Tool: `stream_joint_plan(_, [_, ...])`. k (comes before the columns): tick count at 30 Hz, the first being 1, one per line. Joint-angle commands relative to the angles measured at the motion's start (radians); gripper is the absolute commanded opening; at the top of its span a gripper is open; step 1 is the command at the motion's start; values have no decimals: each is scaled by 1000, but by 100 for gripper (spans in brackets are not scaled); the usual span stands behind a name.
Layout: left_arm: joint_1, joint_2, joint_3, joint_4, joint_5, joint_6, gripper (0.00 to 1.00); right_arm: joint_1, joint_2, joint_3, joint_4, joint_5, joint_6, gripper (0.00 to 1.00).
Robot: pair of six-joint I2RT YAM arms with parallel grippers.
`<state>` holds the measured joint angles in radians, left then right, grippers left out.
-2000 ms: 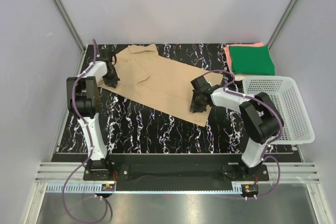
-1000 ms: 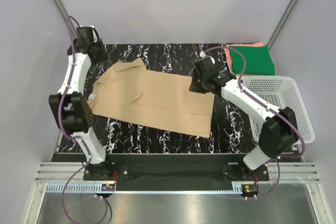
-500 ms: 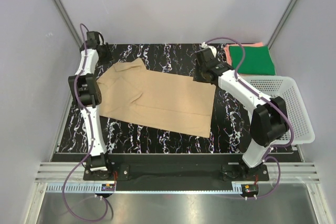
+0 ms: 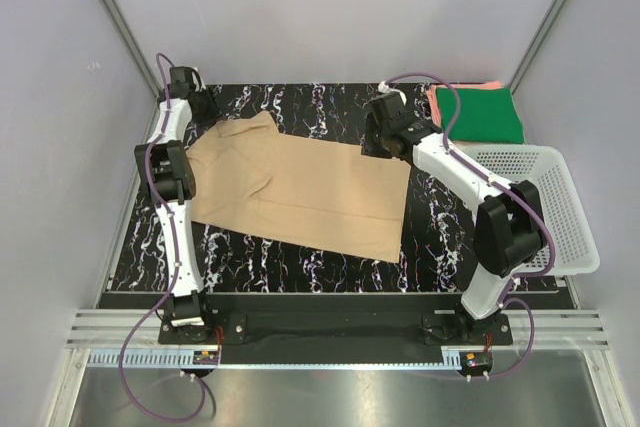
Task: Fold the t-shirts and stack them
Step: Fold the tshirt
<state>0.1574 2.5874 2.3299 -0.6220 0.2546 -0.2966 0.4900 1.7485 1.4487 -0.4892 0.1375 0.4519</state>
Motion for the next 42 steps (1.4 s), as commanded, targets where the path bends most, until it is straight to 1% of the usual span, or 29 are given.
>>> stream_joint_plan(1, [13, 14, 23, 60, 64, -3, 43, -13, -4, 6, 41, -29, -7, 35])
stream_joint_plan(7, [25, 63, 32, 88, 147, 4, 42, -48, -7, 6, 43, -62, 5, 35])
stream_joint_plan(11, [47, 82, 52, 97, 186, -36, 40, -54, -21, -1, 43, -68, 4, 35])
stream_joint_plan(12, [50, 80, 52, 108, 198, -42, 38, -56, -21, -2, 43, -70, 4, 35])
stream_joint_plan(14, [51, 79, 52, 137, 202, -55, 32, -56, -17, -5, 43, -79, 4, 36])
stream_joint_plan(15, [51, 80, 51, 143, 210, -55, 31, -56, -8, -5, 44, -88, 7, 35])
stream_joint_plan(19, [47, 60, 34, 150, 215, -39, 32, -59, 20, 2, 46, -104, 13, 35])
stream_joint_plan(23, [42, 31, -32, 163, 225, -13, 33, -67, 35, 12, 46, -107, 10, 35])
stream_joint_plan(26, [34, 43, -32, 171, 281, 13, 33, -76, 51, 33, 46, -122, 10, 35])
stream_joint_plan(29, [36, 30, -64, 173, 282, 17, 33, -76, 62, 38, 46, -134, 18, 36])
stream_joint_plan(33, [36, 30, -55, 173, 294, 19, 31, -76, 77, 36, 50, -165, 39, 36])
stream_joint_plan(35, [36, 19, -56, 180, 307, 19, 33, -77, 89, 44, 52, -161, 39, 36])
stream_joint_plan(37, [36, -18, -61, 197, 310, 11, 37, -80, 120, 58, 51, -164, 34, 35])
stream_joint_plan(40, [34, -73, -90, 266, 316, -18, 39, -87, 186, 116, 64, -202, -1, 37])
stream_joint_plan(42, [34, -95, -96, 291, 327, -32, 40, -88, 268, 214, 52, -249, -30, 38])
